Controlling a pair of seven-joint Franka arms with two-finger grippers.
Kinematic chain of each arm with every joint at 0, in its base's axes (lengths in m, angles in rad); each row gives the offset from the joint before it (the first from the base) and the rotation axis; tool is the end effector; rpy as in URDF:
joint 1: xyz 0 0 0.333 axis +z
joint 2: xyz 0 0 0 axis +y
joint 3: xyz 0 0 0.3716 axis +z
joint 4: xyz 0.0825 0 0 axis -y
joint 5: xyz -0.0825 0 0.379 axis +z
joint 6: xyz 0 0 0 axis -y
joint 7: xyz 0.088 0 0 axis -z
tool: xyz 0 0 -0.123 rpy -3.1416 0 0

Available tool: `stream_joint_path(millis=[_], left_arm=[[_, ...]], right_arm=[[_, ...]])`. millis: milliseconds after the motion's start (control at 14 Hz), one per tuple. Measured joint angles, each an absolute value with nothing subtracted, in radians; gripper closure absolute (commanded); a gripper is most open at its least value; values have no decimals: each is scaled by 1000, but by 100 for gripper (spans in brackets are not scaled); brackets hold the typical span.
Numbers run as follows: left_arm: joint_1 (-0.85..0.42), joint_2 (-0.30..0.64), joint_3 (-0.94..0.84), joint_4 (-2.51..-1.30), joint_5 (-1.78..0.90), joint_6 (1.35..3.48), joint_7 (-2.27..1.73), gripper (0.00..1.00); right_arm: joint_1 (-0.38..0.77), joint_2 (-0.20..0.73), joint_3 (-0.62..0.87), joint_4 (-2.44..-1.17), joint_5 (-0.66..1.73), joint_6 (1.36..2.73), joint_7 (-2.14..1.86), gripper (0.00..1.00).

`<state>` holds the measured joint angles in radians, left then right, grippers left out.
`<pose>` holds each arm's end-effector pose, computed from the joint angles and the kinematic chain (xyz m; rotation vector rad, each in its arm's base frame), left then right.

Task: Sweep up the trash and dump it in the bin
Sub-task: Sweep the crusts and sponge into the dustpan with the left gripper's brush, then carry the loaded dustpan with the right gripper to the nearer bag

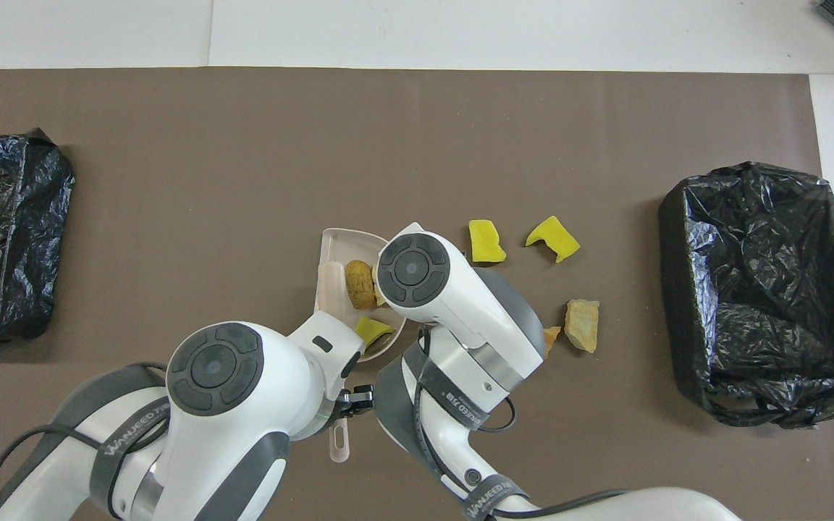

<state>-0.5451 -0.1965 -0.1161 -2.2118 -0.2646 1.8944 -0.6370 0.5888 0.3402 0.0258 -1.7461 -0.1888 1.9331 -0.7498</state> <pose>0.3473 -0.3029 0.4940 3.0143 0.1195 -0.3493 0.5338 0.3555 0.4070 2.2363 1.9698 -0.2438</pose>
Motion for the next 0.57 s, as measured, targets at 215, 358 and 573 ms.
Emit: stream_joint_path(millis=[215,358,573], left_arm=[[-557,-262,-133,-2215,-266,1829,-641,100],[-604,-288,-141,-2231,-270,1828,-667,100],[-673,-314,-145,-2260,-310,1834,-696,100]], right_arm=[[533,329,25,-1724,-189,1934,-761,100],[492,299,25,-1715,-188,1928,-804,100],[426,245,24,-1711,-165,1899,-913,100]])
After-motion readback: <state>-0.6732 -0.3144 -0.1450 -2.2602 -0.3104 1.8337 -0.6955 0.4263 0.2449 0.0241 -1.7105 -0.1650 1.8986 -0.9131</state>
